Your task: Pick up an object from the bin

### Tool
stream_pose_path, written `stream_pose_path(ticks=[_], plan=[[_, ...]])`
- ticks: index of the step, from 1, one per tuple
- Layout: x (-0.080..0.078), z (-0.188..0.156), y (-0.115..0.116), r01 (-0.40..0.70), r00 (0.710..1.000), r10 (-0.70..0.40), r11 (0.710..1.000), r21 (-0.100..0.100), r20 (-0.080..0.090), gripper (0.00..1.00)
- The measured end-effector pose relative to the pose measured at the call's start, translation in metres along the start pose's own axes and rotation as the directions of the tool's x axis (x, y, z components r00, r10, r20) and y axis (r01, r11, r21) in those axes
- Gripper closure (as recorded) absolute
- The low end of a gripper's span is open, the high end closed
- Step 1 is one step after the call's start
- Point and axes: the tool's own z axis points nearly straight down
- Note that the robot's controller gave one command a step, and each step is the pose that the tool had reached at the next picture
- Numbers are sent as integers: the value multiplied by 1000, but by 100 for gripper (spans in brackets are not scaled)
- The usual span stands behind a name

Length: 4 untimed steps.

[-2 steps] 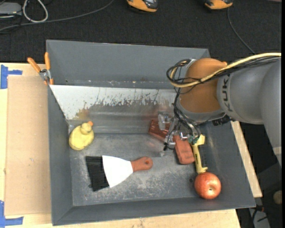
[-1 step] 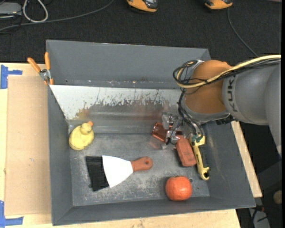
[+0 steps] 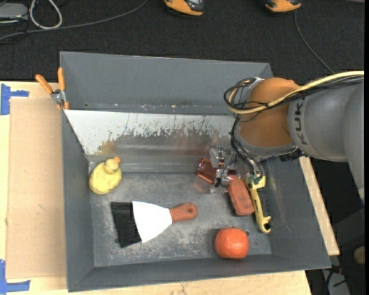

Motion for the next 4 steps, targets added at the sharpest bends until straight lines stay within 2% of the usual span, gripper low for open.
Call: stream_pose_path(ticks=[1,2,3,4], plan=[[-4,1,-8,-24,1000,24,1000,-7,7,100],[4,5,-14,-38,999,38,999,-3,22,0],[13,12,-13,-40,999,40,999,-5,-2,100],[13,12,-13,-40,999,40,999,-5,-3,100]])
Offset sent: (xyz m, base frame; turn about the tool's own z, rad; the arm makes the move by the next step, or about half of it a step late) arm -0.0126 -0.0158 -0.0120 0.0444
